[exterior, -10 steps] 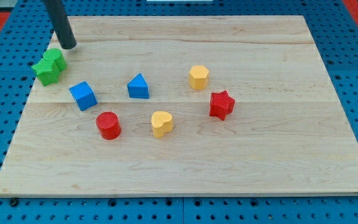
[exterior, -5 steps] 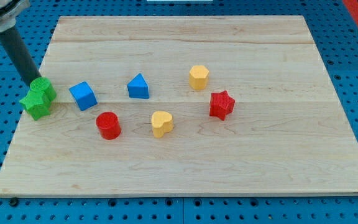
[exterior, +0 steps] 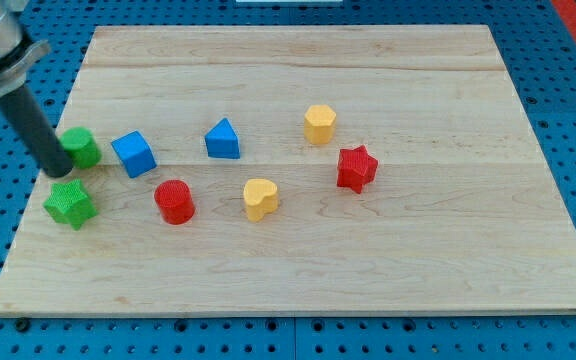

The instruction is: Move the green blocks to the bottom left of the board

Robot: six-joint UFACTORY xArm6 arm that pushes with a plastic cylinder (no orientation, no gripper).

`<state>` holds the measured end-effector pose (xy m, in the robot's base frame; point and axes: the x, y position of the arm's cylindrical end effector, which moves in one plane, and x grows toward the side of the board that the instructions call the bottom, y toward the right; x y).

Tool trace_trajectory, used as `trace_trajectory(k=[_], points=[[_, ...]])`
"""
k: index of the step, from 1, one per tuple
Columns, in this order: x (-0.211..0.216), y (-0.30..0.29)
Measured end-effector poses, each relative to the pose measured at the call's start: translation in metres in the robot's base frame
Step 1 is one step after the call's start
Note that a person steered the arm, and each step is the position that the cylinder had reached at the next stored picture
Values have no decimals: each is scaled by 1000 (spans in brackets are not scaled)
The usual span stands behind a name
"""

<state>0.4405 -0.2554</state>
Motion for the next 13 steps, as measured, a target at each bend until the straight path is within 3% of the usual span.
trace_trajectory(k=[1,2,4,6,7,8,10,11,12,13], points=[[21,11],[74,15],[40,-49],[-95,-4],[-59,35],[-16,16],[15,27],[-9,16],[-5,-6],[47,21]])
